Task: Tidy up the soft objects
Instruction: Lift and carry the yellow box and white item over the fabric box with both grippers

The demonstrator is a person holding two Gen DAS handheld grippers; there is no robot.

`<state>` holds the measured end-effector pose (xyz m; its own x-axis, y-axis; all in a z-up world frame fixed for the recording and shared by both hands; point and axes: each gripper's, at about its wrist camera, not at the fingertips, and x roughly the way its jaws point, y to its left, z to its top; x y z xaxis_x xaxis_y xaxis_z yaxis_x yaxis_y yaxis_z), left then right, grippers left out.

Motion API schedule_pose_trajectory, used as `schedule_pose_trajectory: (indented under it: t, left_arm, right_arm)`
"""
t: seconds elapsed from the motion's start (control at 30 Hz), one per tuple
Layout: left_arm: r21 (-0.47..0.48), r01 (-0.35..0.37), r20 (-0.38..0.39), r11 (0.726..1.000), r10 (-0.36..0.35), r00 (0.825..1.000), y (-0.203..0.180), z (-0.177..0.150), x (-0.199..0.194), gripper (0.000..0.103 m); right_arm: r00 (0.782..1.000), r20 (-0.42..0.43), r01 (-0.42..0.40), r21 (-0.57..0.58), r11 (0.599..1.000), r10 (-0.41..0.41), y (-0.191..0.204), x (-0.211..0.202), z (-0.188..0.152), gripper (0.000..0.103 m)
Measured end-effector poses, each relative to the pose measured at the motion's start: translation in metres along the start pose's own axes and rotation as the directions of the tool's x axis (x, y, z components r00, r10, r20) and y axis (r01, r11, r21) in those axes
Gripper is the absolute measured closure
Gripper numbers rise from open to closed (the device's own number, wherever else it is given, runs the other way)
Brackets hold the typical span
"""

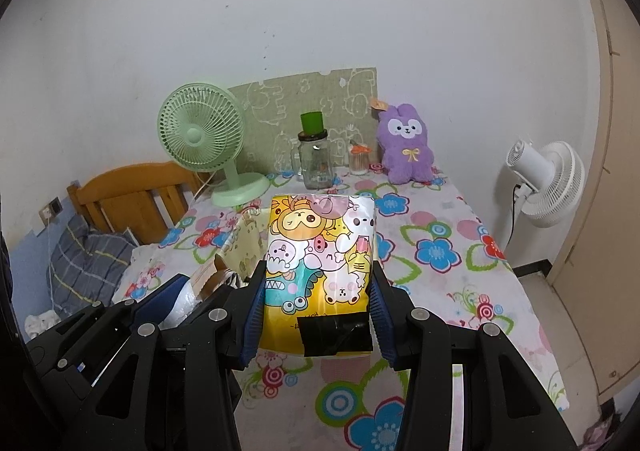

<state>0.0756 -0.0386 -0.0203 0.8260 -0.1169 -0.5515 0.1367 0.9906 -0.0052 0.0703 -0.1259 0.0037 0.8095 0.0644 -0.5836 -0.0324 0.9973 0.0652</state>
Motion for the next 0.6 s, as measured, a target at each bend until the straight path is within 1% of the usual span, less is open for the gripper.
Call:
schedule_pose_trajectory:
  t: [0.6]
  left_arm:
    - [-0.002,-0.030,-0.025,1.000,0.030,0.999,0.010,0.023,0.050,0.073]
  right_arm:
    - [1.000,-0.022,-0.003,0.007,1.000,0.003,-0.005,0.055,0.024,0.053]
